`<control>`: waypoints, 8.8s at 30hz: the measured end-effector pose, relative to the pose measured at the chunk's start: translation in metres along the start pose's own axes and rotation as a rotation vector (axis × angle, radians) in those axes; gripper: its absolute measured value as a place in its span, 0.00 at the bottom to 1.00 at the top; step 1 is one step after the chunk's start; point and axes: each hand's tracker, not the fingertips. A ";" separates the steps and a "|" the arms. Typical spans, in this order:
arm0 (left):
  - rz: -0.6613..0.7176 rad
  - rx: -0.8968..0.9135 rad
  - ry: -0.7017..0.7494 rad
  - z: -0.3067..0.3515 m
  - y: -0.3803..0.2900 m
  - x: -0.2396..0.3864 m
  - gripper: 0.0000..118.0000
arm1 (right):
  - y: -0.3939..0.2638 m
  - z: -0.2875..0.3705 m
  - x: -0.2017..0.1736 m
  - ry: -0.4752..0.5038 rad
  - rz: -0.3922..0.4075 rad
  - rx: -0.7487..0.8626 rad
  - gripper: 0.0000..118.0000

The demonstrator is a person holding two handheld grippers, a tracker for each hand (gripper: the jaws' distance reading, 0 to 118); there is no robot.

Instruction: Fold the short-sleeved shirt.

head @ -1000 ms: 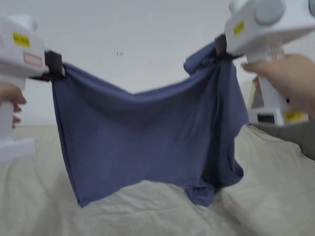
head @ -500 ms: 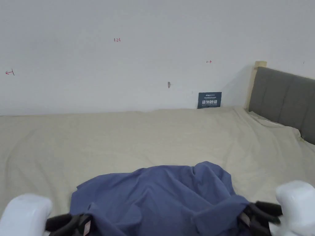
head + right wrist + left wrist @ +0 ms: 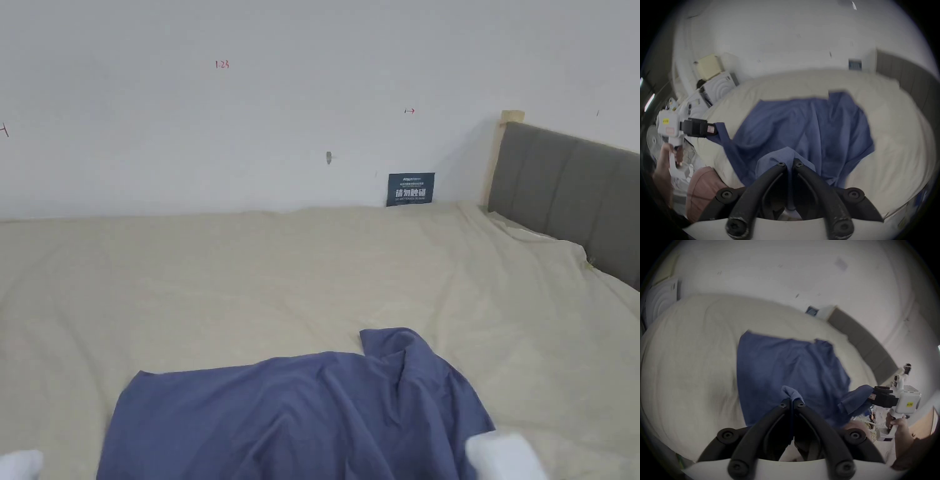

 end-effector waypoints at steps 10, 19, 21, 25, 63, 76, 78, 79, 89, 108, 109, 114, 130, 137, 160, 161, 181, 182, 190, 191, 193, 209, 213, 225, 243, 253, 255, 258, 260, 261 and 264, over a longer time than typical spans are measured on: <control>0.166 -0.092 0.063 -0.038 -0.019 -0.048 0.85 | -0.001 -0.044 0.054 0.110 -0.368 -0.111 0.71; 0.015 0.315 0.149 0.072 -0.029 -0.005 0.73 | -0.012 0.066 0.042 -0.064 -0.289 0.237 0.60; -0.049 0.381 0.044 0.085 -0.038 0.004 0.10 | -0.018 0.078 0.039 -0.032 -0.243 0.318 0.00; -0.033 0.356 -0.006 0.088 -0.035 0.010 0.00 | -0.015 0.086 0.043 0.033 -0.209 0.364 0.00; -0.016 0.128 0.061 -0.026 -0.041 -0.021 0.00 | 0.210 -0.169 0.150 -0.468 0.130 -0.342 0.00; 0.081 0.056 -0.027 -0.037 0.118 -0.086 0.03 | 0.208 -0.101 0.164 -0.358 -0.003 -0.107 0.00; 0.090 0.035 0.081 -0.057 0.153 -0.093 0.64 | 0.207 -0.100 0.159 -0.353 0.009 -0.104 0.00; 0.118 -0.016 0.137 -0.071 0.168 -0.100 0.88 | 0.206 -0.100 0.158 -0.347 0.019 -0.103 0.00; 0.064 -0.267 0.257 -0.197 0.229 -0.120 0.98 | 0.202 -0.115 0.151 -0.317 0.046 -0.138 0.00; -0.337 -0.257 0.349 -0.168 0.209 -0.055 0.02 | 0.199 -0.089 0.142 -0.318 0.063 -0.074 0.00; -0.330 -0.249 0.328 -0.160 0.209 -0.052 0.02 | 0.202 -0.077 0.140 -0.303 0.058 -0.063 0.00; -0.319 -0.178 0.300 -0.105 0.210 -0.032 0.02 | 0.210 -0.016 0.126 -0.279 0.044 0.004 0.00; -0.276 0.222 0.254 0.150 0.251 0.044 0.02 | 0.262 0.206 0.044 -0.279 0.069 0.318 0.00; -0.204 0.351 0.214 0.208 0.293 0.063 0.02 | 0.332 0.237 0.018 -0.310 0.063 0.423 0.00; -0.122 0.756 0.167 0.197 0.491 0.038 0.02 | 0.535 0.202 -0.045 -0.508 0.133 0.754 0.00; -0.141 0.732 0.197 0.187 0.492 0.035 0.02 | 0.535 0.190 -0.043 -0.509 0.151 0.738 0.00; -0.203 0.191 0.087 0.010 0.125 -0.016 0.02 | 0.101 0.034 0.051 -0.198 0.081 0.390 0.00; -0.195 0.209 0.072 0.026 0.104 -0.016 0.02 | 0.081 0.054 0.050 -0.179 0.057 0.402 0.00; -0.208 0.276 0.104 0.112 0.031 -0.009 0.02 | 0.009 0.144 0.055 -0.201 0.003 0.363 0.00; -0.232 0.250 0.125 0.113 0.025 -0.009 0.02 | 0.003 0.145 0.057 -0.209 0.001 0.340 0.00; -0.237 0.174 0.125 0.108 0.006 -0.012 0.02 | -0.010 0.142 0.064 -0.222 0.023 0.281 0.00; -0.250 -0.183 0.213 0.044 -0.064 -0.066 0.02 | -0.083 0.078 0.101 -0.285 0.132 -0.119 0.00; -0.252 -0.142 0.197 0.058 -0.069 -0.060 0.02 | -0.087 0.084 0.101 -0.280 0.133 -0.112 0.00; -0.103 -0.168 0.181 0.041 -0.080 -0.077 0.28 | -0.095 0.056 0.117 -0.312 0.027 -0.176 0.07; -0.040 0.417 0.155 0.151 -0.108 0.009 0.40 | -0.083 0.171 0.039 -0.077 -0.145 0.518 0.08; -0.164 0.402 0.236 0.137 -0.125 0.002 0.00 | -0.076 0.140 -0.003 -0.026 -0.053 0.450 0.00; -0.169 0.316 0.285 0.132 -0.120 -0.012 0.00 | -0.071 0.140 -0.010 -0.045 -0.018 0.441 0.00; -0.119 0.091 0.284 0.106 -0.104 -0.025 0.00 | -0.070 0.133 -0.013 -0.019 -0.011 0.420 0.00; -0.117 0.066 0.255 0.087 -0.103 -0.030 0.01 | -0.066 0.130 -0.016 0.001 -0.022 0.399 0.00; -0.125 0.044 0.279 0.077 -0.103 -0.032 0.21 | -0.072 0.124 -0.014 0.010 -0.029 0.387 0.00; -0.154 -0.017 0.296 0.056 -0.100 -0.048 1.00 | -0.069 0.121 -0.016 0.023 -0.049 0.357 0.00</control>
